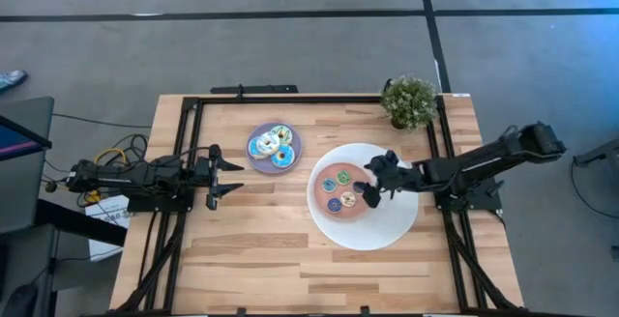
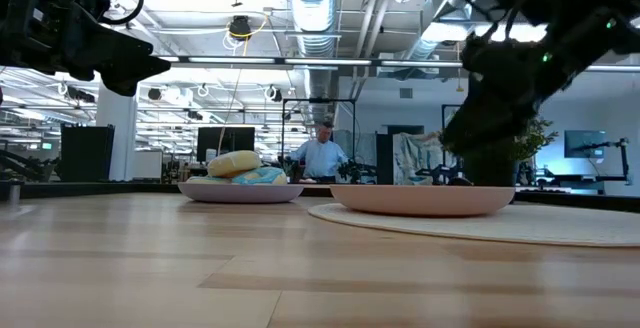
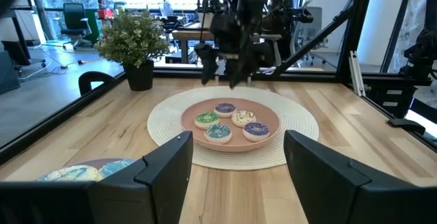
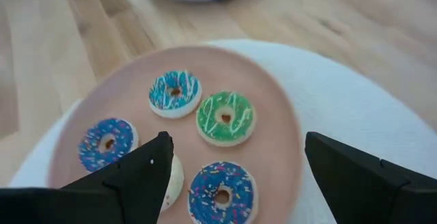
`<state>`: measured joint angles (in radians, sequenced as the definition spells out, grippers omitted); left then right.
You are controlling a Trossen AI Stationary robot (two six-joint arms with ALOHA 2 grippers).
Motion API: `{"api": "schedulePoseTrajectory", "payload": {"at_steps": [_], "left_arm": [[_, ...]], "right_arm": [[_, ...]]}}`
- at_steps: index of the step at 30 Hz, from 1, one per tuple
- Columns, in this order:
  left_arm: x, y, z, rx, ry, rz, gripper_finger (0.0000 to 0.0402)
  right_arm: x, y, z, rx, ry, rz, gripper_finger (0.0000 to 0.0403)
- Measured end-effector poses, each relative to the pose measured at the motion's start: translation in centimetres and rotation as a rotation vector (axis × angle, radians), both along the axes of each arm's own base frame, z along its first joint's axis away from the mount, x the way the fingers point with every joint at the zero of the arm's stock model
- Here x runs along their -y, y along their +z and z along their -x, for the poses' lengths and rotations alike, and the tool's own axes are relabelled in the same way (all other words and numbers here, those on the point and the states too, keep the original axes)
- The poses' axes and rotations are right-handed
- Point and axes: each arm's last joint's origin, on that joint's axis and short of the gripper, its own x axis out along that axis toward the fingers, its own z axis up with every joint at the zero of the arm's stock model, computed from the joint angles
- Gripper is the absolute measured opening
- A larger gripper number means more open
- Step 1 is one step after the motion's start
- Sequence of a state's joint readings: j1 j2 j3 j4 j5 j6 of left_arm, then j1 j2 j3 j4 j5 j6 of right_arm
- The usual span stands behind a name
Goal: Pick & Place donuts
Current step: Return to Home Position
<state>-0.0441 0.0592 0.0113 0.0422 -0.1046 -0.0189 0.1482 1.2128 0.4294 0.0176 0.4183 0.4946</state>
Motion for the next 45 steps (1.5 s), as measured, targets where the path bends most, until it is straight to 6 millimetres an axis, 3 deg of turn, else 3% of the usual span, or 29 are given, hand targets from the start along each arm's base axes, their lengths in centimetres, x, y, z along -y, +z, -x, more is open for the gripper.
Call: {"api": "schedulePoseTrajectory", "payload": {"at_steps": [7,11,14,20,22,30,35,45], "left_arm": [[0.0,0.0,0.0,0.000,0.000,0.000,0.0224],[0.0,0.0,0.0,0.000,0.000,0.000,0.0224],[0.0,0.0,0.0,0.000,0.000,0.000,0.0224],[0.0,0.0,0.0,0.000,0.000,0.000,0.0224],[0.0,0.0,0.0,0.001,0.000,0.000,0.0224],[0.0,0.0,0.0,0.000,0.000,0.000,0.0224],[0.0,0.0,0.0,0.000,0.000,0.000,0.0224],[0.0,0.0,0.0,0.000,0.000,0.000,0.0224]], "right_arm": [[-0.1,2.1,2.4,0.015,0.023,-0.127,0.0315],[-1.2,2.6,3.5,0.036,0.129,-0.098,0.0277],[-2.0,2.4,4.6,0.051,0.156,-0.054,0.0215],[-2.3,2.8,6.2,0.097,0.224,0.000,0.0040],[-2.2,3.0,6.6,0.118,0.261,0.042,0.0012],[-0.8,3.7,7.0,0.363,0.400,0.132,0.0004],[0.6,3.5,7.5,0.377,0.398,0.110,0.0005],[2.1,3.4,10.3,0.431,0.296,0.070,0.0001]]}}
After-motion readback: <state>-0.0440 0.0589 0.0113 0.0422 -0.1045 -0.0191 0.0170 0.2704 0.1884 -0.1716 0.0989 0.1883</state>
